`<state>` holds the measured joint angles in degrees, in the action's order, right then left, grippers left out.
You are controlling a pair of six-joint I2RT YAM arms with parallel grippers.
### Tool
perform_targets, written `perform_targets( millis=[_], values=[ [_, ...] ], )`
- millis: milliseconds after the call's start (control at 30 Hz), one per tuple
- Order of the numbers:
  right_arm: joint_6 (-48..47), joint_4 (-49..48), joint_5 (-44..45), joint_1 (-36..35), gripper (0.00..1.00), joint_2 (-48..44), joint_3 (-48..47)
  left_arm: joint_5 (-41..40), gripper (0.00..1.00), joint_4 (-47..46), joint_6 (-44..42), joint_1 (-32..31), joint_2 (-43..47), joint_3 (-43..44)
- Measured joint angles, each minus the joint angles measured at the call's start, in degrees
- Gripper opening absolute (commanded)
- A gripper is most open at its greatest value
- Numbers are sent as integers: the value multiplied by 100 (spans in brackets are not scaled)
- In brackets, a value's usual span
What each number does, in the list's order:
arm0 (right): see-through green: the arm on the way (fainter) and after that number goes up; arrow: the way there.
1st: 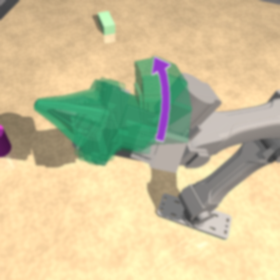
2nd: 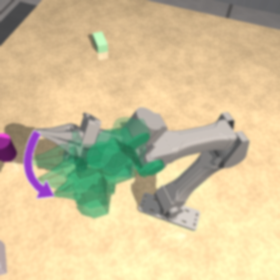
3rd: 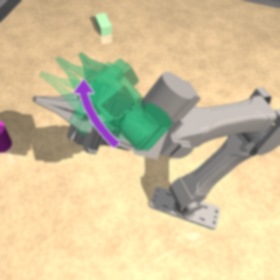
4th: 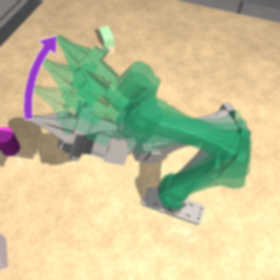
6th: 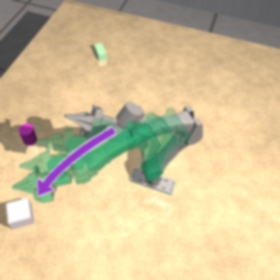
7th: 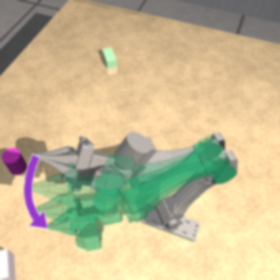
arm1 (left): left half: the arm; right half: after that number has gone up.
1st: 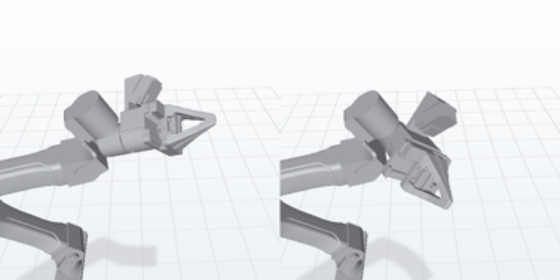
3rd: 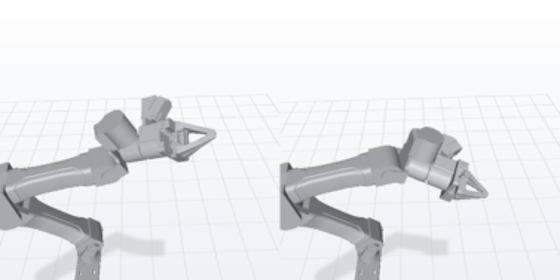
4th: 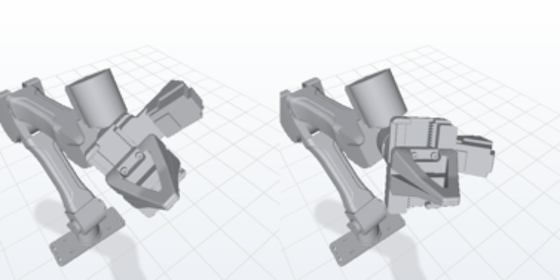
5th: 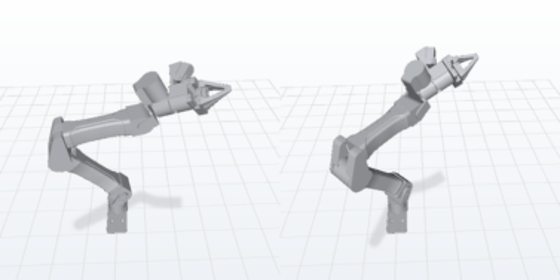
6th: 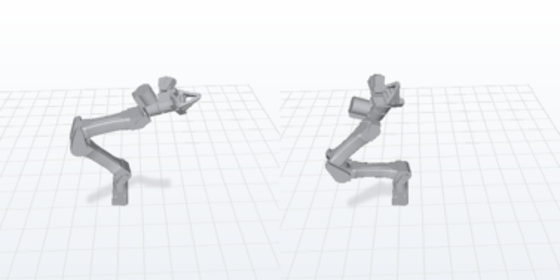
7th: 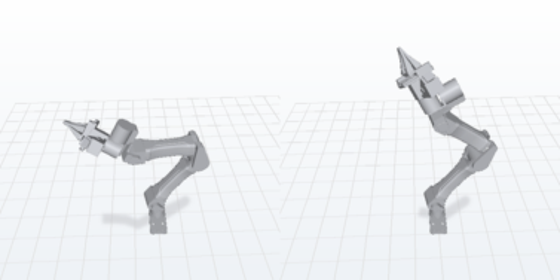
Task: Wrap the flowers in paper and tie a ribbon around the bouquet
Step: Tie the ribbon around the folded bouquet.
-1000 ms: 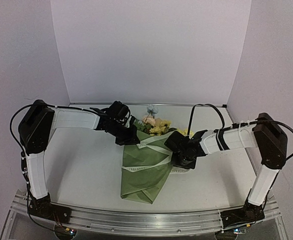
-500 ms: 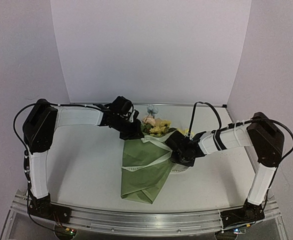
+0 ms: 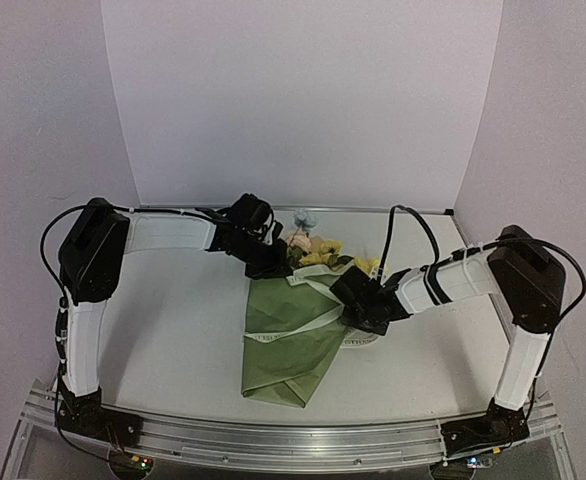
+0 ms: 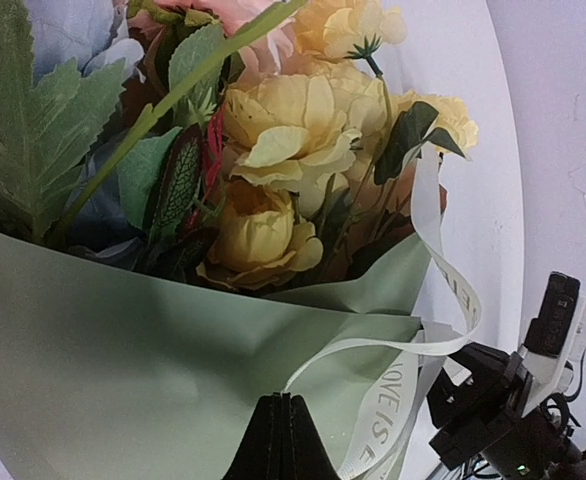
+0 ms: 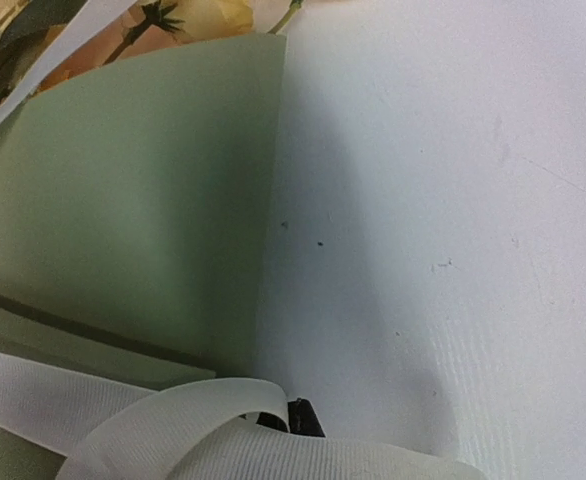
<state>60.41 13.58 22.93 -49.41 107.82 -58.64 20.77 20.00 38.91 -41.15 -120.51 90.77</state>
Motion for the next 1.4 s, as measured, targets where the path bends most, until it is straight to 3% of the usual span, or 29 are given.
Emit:
perform_targets(
  millis=[333,800,1167,1400],
  values=[
    [-711,320,-1295,4,0,-1348,224,-162,0,-180,116,67,12,-167],
    [-1767,1240,-3316,4,0,-1617,142,-210,0,-361,176,86,125,-406],
    [-2324,2162,-4815,23,0,-1605,-983,-491,0,-611,385,303,659,-1067],
    [-2538,2657,-5084,243,0,-1048,-1953,-730,0,-871,565,758,1472,-2091]
  ],
)
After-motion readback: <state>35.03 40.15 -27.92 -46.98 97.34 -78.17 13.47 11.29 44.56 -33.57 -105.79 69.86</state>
